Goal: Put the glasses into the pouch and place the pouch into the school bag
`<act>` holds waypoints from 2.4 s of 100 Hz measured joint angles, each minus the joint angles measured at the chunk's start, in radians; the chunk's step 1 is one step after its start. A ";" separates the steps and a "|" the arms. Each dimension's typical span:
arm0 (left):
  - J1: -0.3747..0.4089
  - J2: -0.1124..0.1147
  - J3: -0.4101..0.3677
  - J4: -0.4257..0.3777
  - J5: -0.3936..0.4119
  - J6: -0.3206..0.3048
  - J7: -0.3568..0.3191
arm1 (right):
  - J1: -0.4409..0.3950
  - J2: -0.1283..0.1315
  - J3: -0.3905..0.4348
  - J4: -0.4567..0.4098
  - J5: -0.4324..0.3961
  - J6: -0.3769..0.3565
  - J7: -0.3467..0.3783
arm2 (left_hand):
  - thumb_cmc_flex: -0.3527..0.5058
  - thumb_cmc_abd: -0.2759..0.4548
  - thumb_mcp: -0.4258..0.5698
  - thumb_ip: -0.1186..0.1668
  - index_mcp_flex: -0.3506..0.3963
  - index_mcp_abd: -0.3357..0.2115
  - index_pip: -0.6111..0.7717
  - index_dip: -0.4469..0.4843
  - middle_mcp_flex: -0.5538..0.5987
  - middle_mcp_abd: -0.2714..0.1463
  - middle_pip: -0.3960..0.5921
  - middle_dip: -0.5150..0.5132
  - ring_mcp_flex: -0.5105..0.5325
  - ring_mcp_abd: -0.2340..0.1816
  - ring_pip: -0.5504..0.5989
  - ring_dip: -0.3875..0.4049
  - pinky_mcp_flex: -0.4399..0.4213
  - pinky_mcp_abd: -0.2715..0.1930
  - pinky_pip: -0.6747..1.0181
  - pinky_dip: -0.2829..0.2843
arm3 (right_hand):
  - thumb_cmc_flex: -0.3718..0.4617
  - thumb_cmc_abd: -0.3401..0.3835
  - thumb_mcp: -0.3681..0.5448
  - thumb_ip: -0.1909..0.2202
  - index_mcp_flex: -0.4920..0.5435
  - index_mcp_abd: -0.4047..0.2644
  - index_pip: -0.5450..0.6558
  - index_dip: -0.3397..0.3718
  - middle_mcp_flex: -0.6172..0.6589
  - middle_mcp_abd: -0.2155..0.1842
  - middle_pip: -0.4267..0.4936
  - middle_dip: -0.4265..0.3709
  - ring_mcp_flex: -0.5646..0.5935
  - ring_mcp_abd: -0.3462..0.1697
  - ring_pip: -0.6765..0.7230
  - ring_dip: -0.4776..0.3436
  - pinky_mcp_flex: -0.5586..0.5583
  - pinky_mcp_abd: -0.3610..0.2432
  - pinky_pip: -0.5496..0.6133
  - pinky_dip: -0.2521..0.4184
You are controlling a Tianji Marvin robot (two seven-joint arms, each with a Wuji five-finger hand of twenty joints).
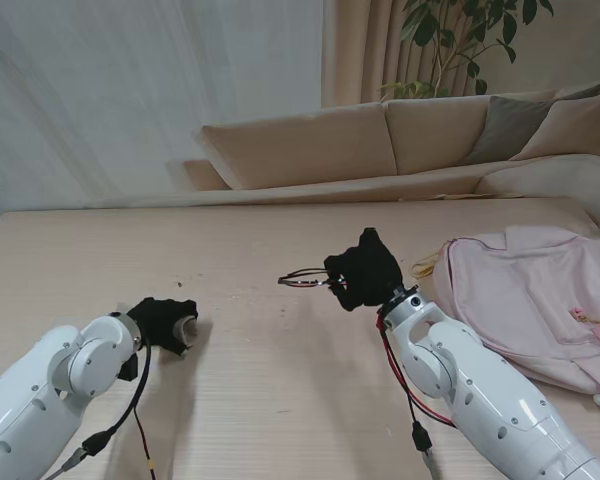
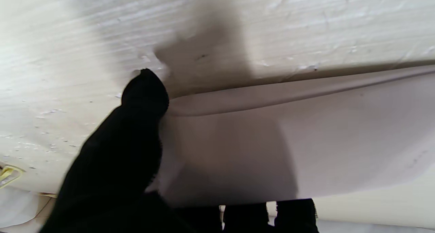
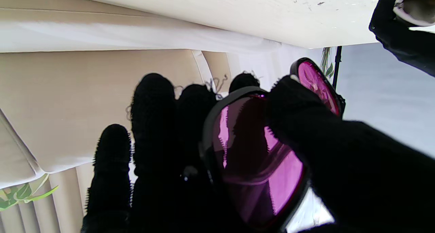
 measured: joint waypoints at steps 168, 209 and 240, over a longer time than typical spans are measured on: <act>-0.017 -0.052 0.109 -0.230 -0.235 0.054 0.155 | 0.106 0.008 -0.141 -0.178 0.013 0.074 0.326 | -0.001 0.014 -0.042 0.000 0.000 0.000 0.002 0.000 0.001 0.001 0.003 -0.039 0.075 0.016 0.013 0.001 0.082 0.052 0.036 0.013 | 0.000 0.001 0.000 0.000 0.000 0.005 0.000 0.014 0.000 0.000 0.024 0.047 0.000 0.000 0.036 0.015 0.041 0.000 0.046 0.022; -0.044 -0.066 0.141 -0.224 -0.333 0.092 0.180 | 0.140 0.021 -0.181 -0.217 -0.079 0.094 0.358 | 0.000 0.015 -0.063 0.000 0.000 0.000 0.016 0.010 0.001 0.027 0.008 -0.039 0.075 0.016 0.013 0.001 0.087 0.053 0.048 0.015 | -0.041 0.101 -0.136 0.014 -0.087 -0.041 -0.058 0.024 -0.094 -0.053 0.044 0.052 -0.062 -0.066 -0.002 0.016 0.028 -0.006 0.046 0.023; -0.051 -0.074 0.149 -0.207 -0.358 0.109 0.193 | 0.111 0.010 -0.154 -0.213 -0.092 0.145 0.271 | 0.001 0.016 -0.075 0.000 0.000 0.000 0.017 0.011 0.001 0.028 0.009 -0.039 0.075 0.017 0.013 0.001 0.088 0.054 0.048 0.015 | -0.307 0.434 -0.653 0.228 -0.748 0.041 -0.272 0.151 -0.852 -0.053 0.082 -0.119 -0.608 -0.129 -0.104 -0.019 -0.248 -0.117 0.043 0.022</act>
